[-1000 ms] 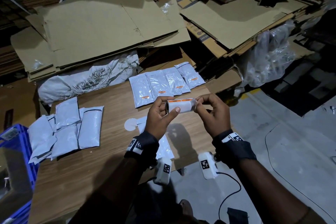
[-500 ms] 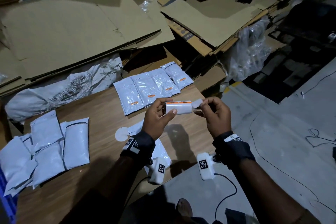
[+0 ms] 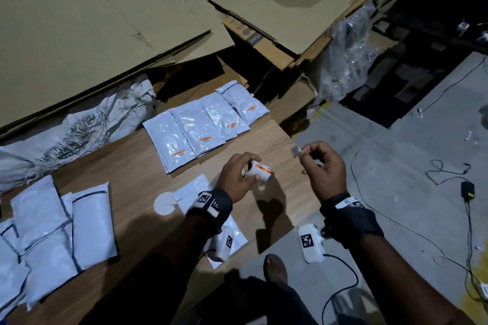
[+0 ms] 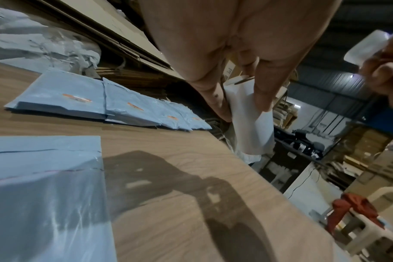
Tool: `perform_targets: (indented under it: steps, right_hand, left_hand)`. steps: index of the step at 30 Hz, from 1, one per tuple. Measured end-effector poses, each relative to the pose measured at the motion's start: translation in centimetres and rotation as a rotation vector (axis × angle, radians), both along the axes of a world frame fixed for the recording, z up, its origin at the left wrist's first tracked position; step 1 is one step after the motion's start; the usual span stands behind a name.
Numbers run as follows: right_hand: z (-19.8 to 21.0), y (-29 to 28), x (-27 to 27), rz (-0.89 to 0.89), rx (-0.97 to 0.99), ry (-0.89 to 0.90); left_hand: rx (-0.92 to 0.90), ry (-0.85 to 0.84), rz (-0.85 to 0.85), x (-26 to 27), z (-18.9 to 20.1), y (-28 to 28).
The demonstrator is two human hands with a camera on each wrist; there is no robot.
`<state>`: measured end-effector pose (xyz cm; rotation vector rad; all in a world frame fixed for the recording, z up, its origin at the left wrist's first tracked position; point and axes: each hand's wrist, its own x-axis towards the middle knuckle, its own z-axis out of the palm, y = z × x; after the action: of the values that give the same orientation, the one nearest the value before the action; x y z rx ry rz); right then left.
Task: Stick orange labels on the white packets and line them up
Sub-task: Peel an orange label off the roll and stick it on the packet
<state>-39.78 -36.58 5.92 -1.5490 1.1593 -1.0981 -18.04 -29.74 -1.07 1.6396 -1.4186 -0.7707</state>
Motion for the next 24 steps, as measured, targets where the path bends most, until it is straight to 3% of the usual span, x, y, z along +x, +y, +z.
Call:
perform_targets:
  steps: [8,18,24]
  right_hand:
    - [-2.7,-5.7,-2.2,0.116,-0.003,0.065]
    - [-5.0,-10.0,-2.9,0.261,-0.006,0.101]
    - [-4.9,-10.6,-2.5,0.330,-0.046,0.097]
  left_hand:
    - [0.193,-0.205,-0.044,-2.8,-3.7,-4.5]
    - [0.009,-0.248,-0.127,-6.1,-4.1,-6.1]
    - [0.090,-0.283,-0.160,-6.5,-4.1,-5.6]
